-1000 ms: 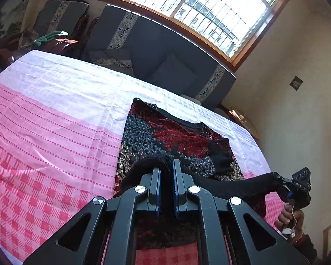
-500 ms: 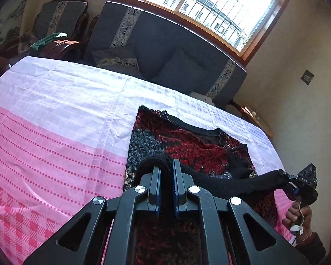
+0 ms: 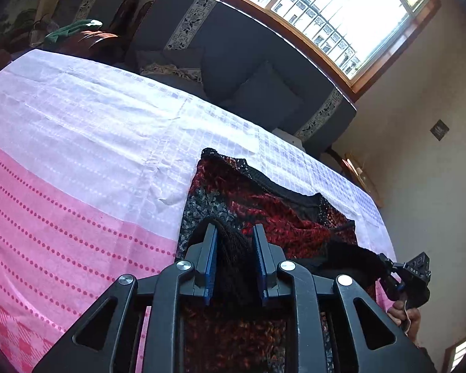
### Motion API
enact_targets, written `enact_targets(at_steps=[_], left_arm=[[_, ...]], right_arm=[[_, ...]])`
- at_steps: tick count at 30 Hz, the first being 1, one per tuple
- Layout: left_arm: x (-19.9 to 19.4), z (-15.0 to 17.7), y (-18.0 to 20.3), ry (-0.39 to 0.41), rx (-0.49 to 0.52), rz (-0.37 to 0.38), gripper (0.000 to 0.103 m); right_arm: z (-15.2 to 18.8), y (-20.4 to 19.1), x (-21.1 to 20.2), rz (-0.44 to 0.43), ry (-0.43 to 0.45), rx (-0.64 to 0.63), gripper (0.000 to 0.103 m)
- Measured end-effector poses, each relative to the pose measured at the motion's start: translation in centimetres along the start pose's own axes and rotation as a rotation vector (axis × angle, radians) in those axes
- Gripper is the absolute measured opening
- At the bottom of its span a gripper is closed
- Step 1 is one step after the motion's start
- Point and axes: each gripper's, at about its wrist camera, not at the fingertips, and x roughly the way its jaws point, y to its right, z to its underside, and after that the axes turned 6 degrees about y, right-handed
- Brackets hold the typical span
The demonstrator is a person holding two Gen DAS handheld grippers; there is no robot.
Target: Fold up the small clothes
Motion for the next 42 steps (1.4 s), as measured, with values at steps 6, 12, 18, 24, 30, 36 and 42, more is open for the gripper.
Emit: enact_targets(at_steps=[6,12,18,24,30,36,42], left_arm=[[-1.6,-0.8,0.1,0.132,0.013,-0.019,0.077],[-1.4,0.1,0.1,0.048,0.066,-0.059,0.077],[0.9,2.4,1.5,-0.106,0.129,-0.055,0.077],[3.2,3.0,2.4,-0.163,0.141,-0.068,0.077],[4.9,2.4,1.2,-0.154,0.098,-0.133,0.077],[5.4,3.1,2.2,-0.123,0.207,-0.177,0.077],[3.6,3.4,3.0,-0.082,0.231,-0.159,0.077]], right_arm=[[0.4,0.0,-0.4,0.001,0.029,-0.016,0.015],[0.3,-0.1,-3.3,-0.076,0.108,-0.008,0.017],[1.9,-1.7,-2.7,-0.058,-0.040,-0.145,0.017],[4.5,-4.7,0.7,0.019,-0.186,-0.339,0.017],[3.7,-5.6,4.3,0.033,-0.200,-0.333,0.018],[3.7,-4.1,6.8,0.166,-0.221,-0.315,0.025],[3.7,-4.3,4.5,0.215,-0.134,-0.320,0.026]])
